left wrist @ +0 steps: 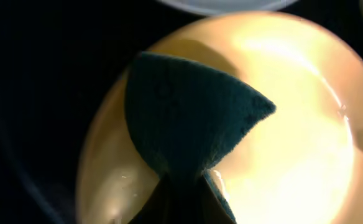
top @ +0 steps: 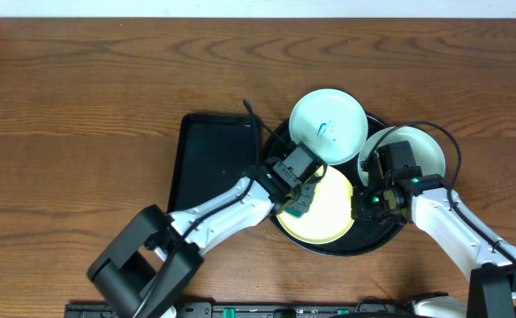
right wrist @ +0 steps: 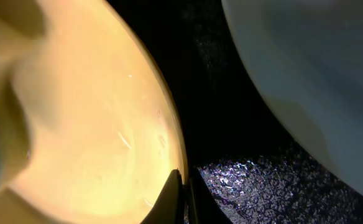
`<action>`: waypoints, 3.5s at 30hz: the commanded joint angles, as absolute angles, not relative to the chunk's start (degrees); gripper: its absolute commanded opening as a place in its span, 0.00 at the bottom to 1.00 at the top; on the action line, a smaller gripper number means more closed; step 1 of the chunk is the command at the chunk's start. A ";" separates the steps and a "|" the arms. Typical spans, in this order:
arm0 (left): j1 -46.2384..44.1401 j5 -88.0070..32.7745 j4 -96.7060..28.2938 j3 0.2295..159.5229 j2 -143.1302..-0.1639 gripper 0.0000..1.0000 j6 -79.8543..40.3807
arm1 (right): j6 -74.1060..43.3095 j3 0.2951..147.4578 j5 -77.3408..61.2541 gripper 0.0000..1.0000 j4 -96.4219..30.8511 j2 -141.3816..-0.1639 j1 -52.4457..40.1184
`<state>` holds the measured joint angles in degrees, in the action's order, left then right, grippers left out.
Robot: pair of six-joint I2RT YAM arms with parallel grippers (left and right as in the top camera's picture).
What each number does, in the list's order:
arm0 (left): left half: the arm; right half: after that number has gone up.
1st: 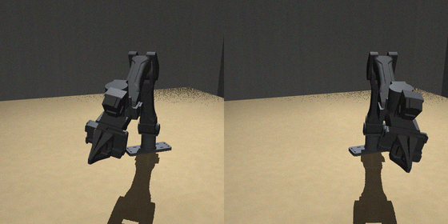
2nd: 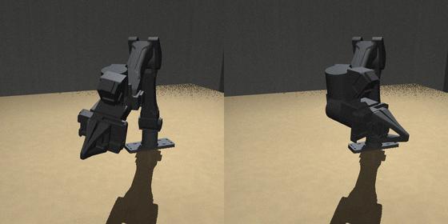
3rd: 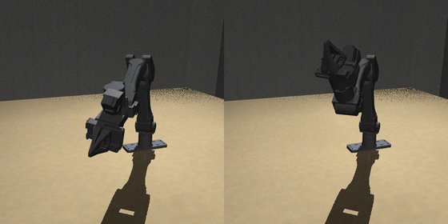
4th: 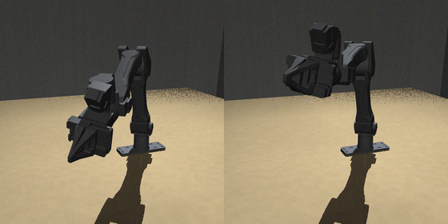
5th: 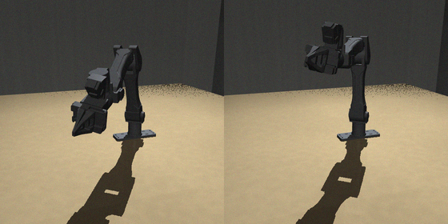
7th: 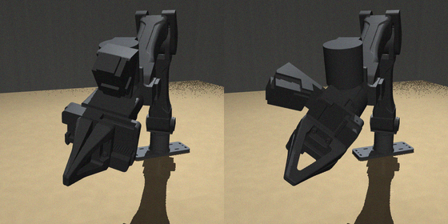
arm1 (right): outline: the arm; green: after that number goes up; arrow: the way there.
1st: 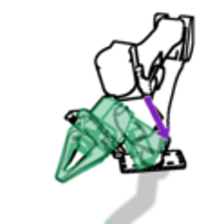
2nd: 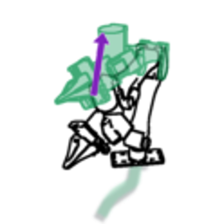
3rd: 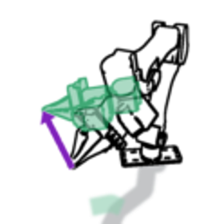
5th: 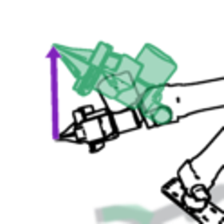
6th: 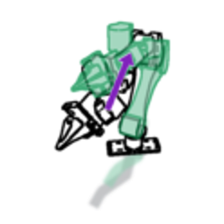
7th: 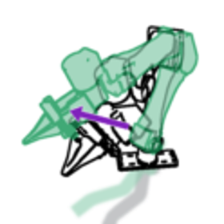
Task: Clean dirty plates on tray and stack at the side
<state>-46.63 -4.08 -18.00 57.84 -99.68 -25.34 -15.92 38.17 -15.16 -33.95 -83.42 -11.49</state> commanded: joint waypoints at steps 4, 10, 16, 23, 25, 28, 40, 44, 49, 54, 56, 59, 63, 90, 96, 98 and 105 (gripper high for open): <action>-46.00 -0.99 -17.69 58.22 -91.42 0.08 -28.38 | -15.84 37.91 -13.76 0.01 -34.39 -83.53 -12.47; -47.29 -2.17 -16.97 58.19 -94.89 0.08 -29.47 | -15.84 37.91 -13.76 0.01 -34.44 -83.53 -12.47; -50.39 -6.87 -14.70 58.19 -100.66 0.08 -29.47 | -15.84 37.91 -13.76 0.01 -34.41 -83.53 -12.47; -51.55 -3.25 -18.00 58.22 -104.14 0.08 -27.53 | -15.84 37.91 -13.76 0.01 -34.48 -83.53 -12.47; -50.94 3.55 -21.41 58.22 -104.05 0.08 -27.57 | -15.84 37.91 -13.76 0.01 -34.48 -83.53 -12.47; -49.78 5.56 -23.16 58.30 -103.15 0.07 -27.53 | -15.84 37.91 -13.76 0.01 -34.48 -83.53 -12.47; -44.29 -1.93 -26.59 58.74 -84.88 0.08 -24.88 | -15.84 37.91 -13.74 0.01 -34.46 -83.53 -12.47; -36.47 -2.22 -29.71 58.74 -83.90 0.07 -20.97 | -15.81 37.91 -13.74 0.01 -34.41 -83.53 -12.47; -26.26 -5.76 -32.32 58.72 -85.34 0.07 -13.58 | -15.84 37.91 -13.76 0.01 -34.00 -83.53 -12.47; -20.12 -7.14 -32.77 58.30 -89.36 0.07 -13.32 | -15.84 37.91 -13.76 0.01 -34.04 -83.53 -12.47; -19.20 -7.20 -32.80 58.30 -91.37 0.07 -13.32 | -15.84 37.91 -13.76 0.01 -34.04 -83.53 -12.47; -18.87 -7.55 -32.75 58.30 -94.70 0.08 -13.32 | -15.84 37.91 -13.76 0.01 -34.04 -83.53 -12.47; -18.87 -7.53 -32.51 58.30 -100.03 0.07 -13.32 | -15.84 37.91 -13.76 0.01 -34.06 -83.53 -12.47; -18.87 -7.51 -33.21 58.94 -92.71 0.52 -13.37 | -15.84 37.91 -13.76 0.01 -34.68 -83.53 -12.47; -18.90 -7.51 -31.99 58.94 -93.01 0.56 -13.34 | -15.84 37.91 -13.76 0.01 -34.68 -83.53 -12.47; -18.90 -7.51 -30.37 58.94 -93.65 0.56 -13.34 | -15.84 37.91 -13.76 0.01 -34.61 -83.53 -12.47; -18.98 -7.49 -25.12 58.83 -99.44 0.55 -13.34 | -15.84 37.91 -13.76 0.01 -34.70 -83.53 -12.47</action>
<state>-19.03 -7.57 -26.15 58.63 -95.79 -13.47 -15.90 38.17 -14.81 -34.24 -83.42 -11.49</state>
